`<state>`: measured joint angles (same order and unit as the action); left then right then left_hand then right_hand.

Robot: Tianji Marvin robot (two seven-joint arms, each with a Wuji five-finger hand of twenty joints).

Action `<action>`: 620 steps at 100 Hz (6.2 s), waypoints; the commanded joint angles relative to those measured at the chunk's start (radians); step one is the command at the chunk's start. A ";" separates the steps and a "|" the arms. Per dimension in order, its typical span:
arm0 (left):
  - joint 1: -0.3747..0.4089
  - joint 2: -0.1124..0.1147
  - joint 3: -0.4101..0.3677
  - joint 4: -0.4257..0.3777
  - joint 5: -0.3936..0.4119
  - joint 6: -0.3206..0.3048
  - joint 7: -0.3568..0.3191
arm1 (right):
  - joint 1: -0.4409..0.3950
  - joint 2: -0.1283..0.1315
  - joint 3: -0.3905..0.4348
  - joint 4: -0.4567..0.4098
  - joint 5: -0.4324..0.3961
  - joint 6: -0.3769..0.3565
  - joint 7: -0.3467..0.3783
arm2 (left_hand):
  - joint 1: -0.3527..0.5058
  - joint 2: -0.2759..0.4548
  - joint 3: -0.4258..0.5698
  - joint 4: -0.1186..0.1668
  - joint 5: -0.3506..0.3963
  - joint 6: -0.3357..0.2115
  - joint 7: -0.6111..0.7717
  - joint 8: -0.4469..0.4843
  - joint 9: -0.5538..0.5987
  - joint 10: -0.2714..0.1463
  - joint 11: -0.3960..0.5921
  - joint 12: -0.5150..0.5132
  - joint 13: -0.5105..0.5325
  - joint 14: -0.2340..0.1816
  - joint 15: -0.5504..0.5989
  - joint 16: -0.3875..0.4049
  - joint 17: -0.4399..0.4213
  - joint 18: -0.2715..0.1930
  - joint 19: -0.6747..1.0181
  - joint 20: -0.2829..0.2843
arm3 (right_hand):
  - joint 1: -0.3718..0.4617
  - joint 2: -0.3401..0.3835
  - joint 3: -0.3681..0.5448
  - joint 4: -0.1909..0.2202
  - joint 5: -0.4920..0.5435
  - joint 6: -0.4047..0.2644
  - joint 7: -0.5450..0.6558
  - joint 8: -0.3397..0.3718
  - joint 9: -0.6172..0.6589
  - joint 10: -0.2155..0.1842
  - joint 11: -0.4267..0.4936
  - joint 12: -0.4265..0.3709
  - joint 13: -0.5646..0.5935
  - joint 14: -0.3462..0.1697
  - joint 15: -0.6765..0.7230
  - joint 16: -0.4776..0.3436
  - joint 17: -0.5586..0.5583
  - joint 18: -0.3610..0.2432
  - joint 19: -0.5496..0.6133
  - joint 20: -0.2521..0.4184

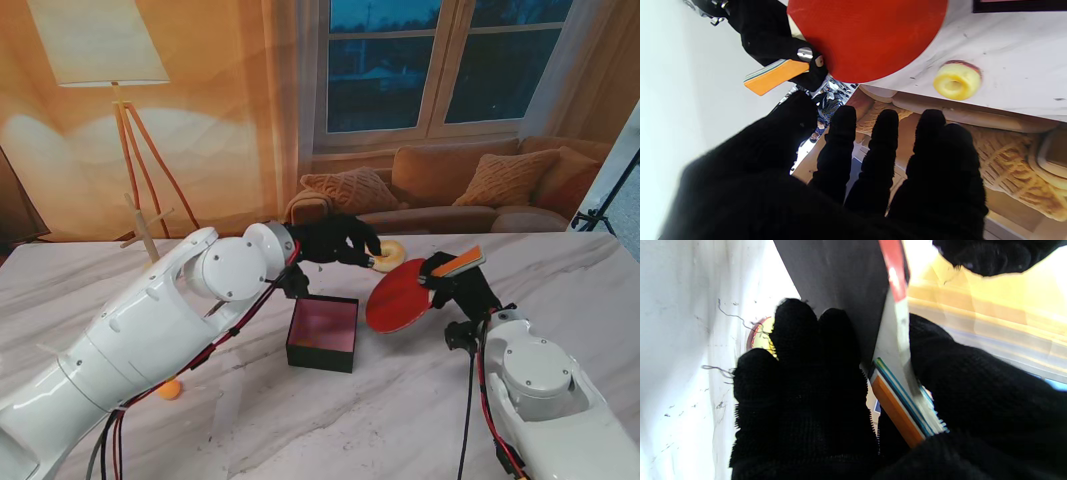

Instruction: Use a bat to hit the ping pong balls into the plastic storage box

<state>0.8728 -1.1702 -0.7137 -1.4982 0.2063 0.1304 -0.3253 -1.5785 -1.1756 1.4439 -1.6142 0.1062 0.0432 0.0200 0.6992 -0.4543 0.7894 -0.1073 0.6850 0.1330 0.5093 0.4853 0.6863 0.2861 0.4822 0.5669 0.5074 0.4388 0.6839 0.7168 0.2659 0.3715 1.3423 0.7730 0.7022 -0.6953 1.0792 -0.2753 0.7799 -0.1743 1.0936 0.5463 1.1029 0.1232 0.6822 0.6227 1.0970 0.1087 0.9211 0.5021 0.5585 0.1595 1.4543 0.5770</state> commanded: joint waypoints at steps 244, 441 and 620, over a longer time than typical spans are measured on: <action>0.578 0.128 -0.519 0.042 0.683 0.194 0.068 | -0.042 -0.006 0.001 -0.018 -0.003 0.006 -0.015 | 0.039 -0.078 0.136 0.019 -0.379 -0.033 0.048 0.058 -0.470 -0.028 -0.007 0.069 -0.089 0.052 0.043 0.083 0.077 -0.032 -0.074 -0.098 | 0.067 0.078 0.075 0.007 0.072 -0.058 0.020 0.018 0.027 -0.108 0.020 0.017 -0.022 -0.051 0.001 0.012 -0.006 -0.033 0.006 0.029; 0.445 0.107 -0.411 0.074 0.619 0.223 0.132 | -0.049 -0.005 0.003 -0.031 -0.001 0.011 -0.013 | 0.347 -0.241 0.283 -0.100 0.025 -0.030 0.616 0.087 0.093 -0.022 0.138 0.516 0.375 -0.003 0.270 0.083 0.490 -0.163 0.242 -0.271 | 0.069 0.077 0.076 0.008 0.074 -0.056 0.019 0.020 0.027 -0.105 0.023 0.016 -0.019 -0.051 0.004 0.010 -0.003 -0.037 0.005 0.030; 0.025 -0.008 0.006 0.076 0.148 0.162 0.120 | -0.044 0.009 0.017 -0.040 0.008 -0.034 0.042 | 0.351 -0.218 0.254 -0.095 0.004 -0.008 0.589 0.110 0.085 0.001 0.121 0.534 0.360 0.006 0.290 0.094 0.478 -0.170 0.263 -0.237 | 0.097 0.120 0.043 0.016 0.079 -0.042 0.008 0.031 0.005 -0.099 0.011 0.019 -0.032 -0.056 -0.011 0.005 -0.009 -0.037 -0.003 0.023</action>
<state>0.9106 -1.1528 -0.7120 -1.4195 0.3576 0.3006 -0.2012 -1.6261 -1.1672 1.4606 -1.6479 0.1130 0.0090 0.0445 0.9429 -0.7286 1.0108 -0.2179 0.6545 0.0806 1.0430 0.5647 0.6660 0.3124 0.5221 1.0512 0.8555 0.3531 0.9246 0.8022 0.7576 0.3109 1.5517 0.5175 0.7027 -0.6787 1.0671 -0.2752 0.7799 -0.1743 1.0819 0.5533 1.1029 0.1232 0.6776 0.6229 1.0965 0.1087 0.9211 0.5023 0.5582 0.1594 1.4516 0.5918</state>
